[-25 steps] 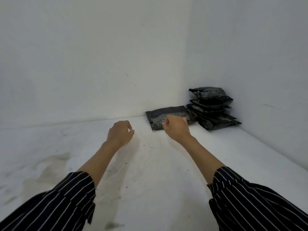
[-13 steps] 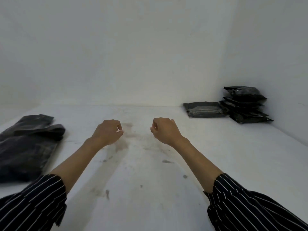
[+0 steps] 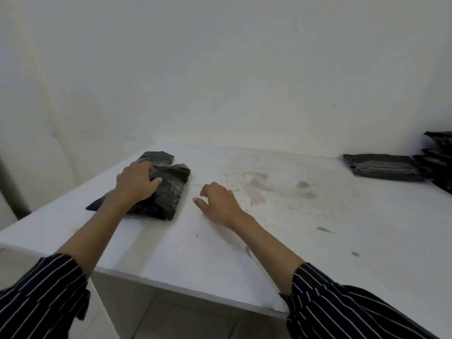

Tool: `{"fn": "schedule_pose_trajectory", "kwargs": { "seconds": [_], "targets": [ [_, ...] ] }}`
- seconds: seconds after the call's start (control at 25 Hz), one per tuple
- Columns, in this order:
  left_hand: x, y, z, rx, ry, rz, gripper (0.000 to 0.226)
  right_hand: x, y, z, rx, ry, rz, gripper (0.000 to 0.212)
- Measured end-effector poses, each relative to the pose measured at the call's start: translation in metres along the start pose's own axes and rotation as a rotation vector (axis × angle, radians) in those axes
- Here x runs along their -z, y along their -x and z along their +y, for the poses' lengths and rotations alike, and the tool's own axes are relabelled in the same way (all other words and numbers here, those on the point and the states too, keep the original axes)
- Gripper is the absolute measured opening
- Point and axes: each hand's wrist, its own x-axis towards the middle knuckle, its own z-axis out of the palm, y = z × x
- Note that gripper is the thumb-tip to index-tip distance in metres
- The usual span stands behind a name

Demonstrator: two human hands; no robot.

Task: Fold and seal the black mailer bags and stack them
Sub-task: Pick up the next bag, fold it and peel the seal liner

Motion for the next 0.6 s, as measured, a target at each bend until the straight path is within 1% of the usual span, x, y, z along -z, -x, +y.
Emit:
{"fn": "schedule_pose_trajectory", "kwargs": {
  "seconds": [0.12,0.2,0.28,0.36,0.4,0.52,0.6],
  "targets": [
    [0.005,-0.004,-0.034,0.243,-0.048,-0.032,0.052,-0.023,-0.022,-0.019,-0.075,-0.036,-0.009,0.045],
    [0.007,-0.007,-0.053,0.380,-0.005,-0.092,0.063,-0.036,-0.033,-0.026,-0.166,-0.085,-0.012,0.052],
    [0.007,-0.009,-0.062,0.424,0.067,-0.181,0.068,-0.046,-0.042,-0.031,-0.266,-0.143,-0.024,0.053],
    [0.007,-0.007,-0.063,0.419,0.143,-0.218,0.061,-0.051,-0.050,-0.033,-0.350,-0.224,-0.019,0.038],
    [0.008,-0.006,-0.063,0.432,0.197,-0.204,0.055,-0.052,-0.053,-0.034,-0.388,-0.288,-0.015,0.029],
    [0.009,-0.004,-0.066,0.513,0.407,-0.148,0.051,-0.049,-0.055,-0.032,-0.453,-0.563,-0.002,0.029],
    [0.010,-0.005,-0.064,0.551,0.588,-0.145,0.050,-0.039,-0.050,-0.027,-0.446,-0.803,0.036,0.021]
  ]
}}
